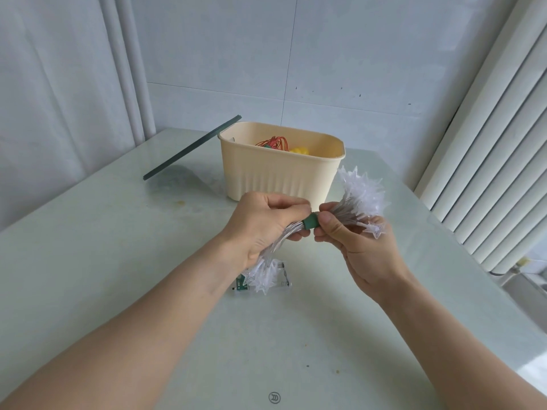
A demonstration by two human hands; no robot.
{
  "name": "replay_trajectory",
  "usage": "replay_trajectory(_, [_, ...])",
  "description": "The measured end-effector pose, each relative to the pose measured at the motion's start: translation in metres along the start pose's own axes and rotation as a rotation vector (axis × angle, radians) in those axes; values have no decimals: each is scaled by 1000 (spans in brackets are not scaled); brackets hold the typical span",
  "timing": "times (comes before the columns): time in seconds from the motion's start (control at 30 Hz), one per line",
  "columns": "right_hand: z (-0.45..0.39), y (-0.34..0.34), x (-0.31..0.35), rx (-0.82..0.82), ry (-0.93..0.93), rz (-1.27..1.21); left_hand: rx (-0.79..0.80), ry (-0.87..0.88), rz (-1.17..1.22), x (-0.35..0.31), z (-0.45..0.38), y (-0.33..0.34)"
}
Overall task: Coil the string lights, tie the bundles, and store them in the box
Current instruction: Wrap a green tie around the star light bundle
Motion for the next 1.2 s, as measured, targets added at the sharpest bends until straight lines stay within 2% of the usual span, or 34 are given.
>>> replay_trajectory(0.13, [-1, -3, 3, -19, -91, 66, 16, -41, 67, 3, -2, 0])
replay_trajectory(0.37, [-2, -9, 5, -71, -162, 172, 177, 13, -335, 3, 4, 8])
replay_trajectory(0.5, [-3, -5, 4, -10, -171, 146, 281, -39, -412, 4, 8, 15])
replay_trajectory(0.63, [-8, -1, 5, 119, -191, 135, 361, -170, -216, 6, 15, 24])
replay_trajectory(0.77, [-11, 5, 4, 173, -155, 139, 393, -135, -102, 8, 12, 28])
replay_trajectory(0.9, [-6, 16, 6, 318, -112, -25, 335, -78, 71, 3, 5, 29])
replay_trajectory(0.97, [-3, 19, 3, 360, -89, 33, 263, -70, 202, 0, 1, 27])
replay_trajectory(1.07, [-5, 12, -9, 255, -39, 242, 190, -49, 325, -11, -9, 18])
replay_trajectory(1.13, [-8, 4, -13, 178, 5, 282, 127, -11, 359, -25, -18, 10])
replay_trajectory(1.2, [-9, 2, -13, 179, 5, 318, 63, 5, 498, -43, -27, 6])
Point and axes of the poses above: each hand's wrist, its own z-axis away from the middle knuckle, its own y-axis out of the palm, x = y × z, the point moved 6 cm from there along -z, towards the middle knuckle, and after that the axes turned 14 degrees about z, right-handed, at the moved point
